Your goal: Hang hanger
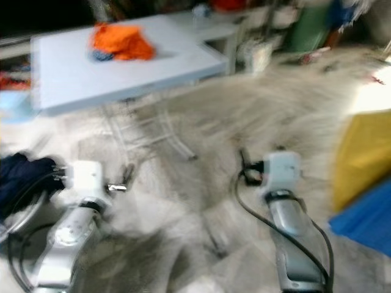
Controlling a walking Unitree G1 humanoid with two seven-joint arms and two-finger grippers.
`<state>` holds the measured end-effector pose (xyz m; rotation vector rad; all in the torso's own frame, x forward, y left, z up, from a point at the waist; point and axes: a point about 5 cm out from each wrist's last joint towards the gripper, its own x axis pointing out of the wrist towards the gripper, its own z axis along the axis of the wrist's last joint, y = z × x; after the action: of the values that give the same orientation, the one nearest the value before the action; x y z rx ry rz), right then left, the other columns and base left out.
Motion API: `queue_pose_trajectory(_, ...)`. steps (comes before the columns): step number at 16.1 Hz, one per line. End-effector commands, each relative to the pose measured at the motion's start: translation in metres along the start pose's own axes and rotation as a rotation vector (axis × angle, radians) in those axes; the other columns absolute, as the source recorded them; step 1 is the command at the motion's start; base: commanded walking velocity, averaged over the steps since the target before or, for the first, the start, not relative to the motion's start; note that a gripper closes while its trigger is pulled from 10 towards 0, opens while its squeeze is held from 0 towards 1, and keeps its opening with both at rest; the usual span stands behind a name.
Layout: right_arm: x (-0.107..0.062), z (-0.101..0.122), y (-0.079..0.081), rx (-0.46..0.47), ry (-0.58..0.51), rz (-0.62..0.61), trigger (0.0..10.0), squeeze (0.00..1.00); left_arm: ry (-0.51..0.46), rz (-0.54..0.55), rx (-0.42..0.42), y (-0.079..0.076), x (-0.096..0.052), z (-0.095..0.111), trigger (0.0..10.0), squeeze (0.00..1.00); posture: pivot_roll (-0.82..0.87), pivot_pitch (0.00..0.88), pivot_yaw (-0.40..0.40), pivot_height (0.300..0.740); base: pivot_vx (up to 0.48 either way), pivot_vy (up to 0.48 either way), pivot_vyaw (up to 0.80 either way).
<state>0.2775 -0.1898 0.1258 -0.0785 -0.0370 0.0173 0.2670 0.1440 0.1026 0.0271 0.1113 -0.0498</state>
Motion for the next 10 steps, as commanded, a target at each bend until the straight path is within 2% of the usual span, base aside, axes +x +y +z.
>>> queue_pose_trajectory(1, 0.0016, 0.0072, 0.0059, 0.013, -0.033, 0.022, 10.0, 0.00, -0.011, 0.034, 0.020, 0.0094, -0.0002, 0.0038, 10.0, 0.00, 0.04, 0.067, -0.006, 0.740, 0.000, 0.480, 0.46)
queue_pose_trajectory(2, 0.0015, 0.0074, 0.0084, 0.016, -0.033, 0.033, 10.0, 0.00, -0.015, 0.039, 0.011, 0.0092, -0.0002, 0.0040, 10.0, 0.00, 0.04, 0.066, -0.009, 0.740, 0.000, 0.274, 0.59)
queue_pose_trajectory(5, 0.0018, 0.0076, 0.0108, 0.017, -0.035, 0.048, 10.0, 0.00, -0.031, 0.034, 0.020, 0.0080, -0.0009, 0.0056, 10.0, 0.00, 0.04, 0.067, -0.010, 0.740, 0.000, 0.000, 0.80)
queue_pose_trajectory(7, 0.0025, 0.0074, 0.0112, 0.020, -0.035, 0.048, 10.0, 0.00, -0.042, 0.023, 0.023, 0.0070, -0.0017, 0.0069, 10.0, 0.00, 0.04, 0.067, -0.010, 0.740, 0.000, 0.000, 0.50)
queue_pose_trajectory(10, 0.0027, 0.0063, 0.0112, 0.023, -0.029, 0.044, 10.0, 0.00, -0.053, -0.008, 0.024, 0.0054, -0.0018, 0.0083, 10.0, 0.00, 0.04, 0.065, -0.006, 0.740, 0.000, 0.000, 0.00)
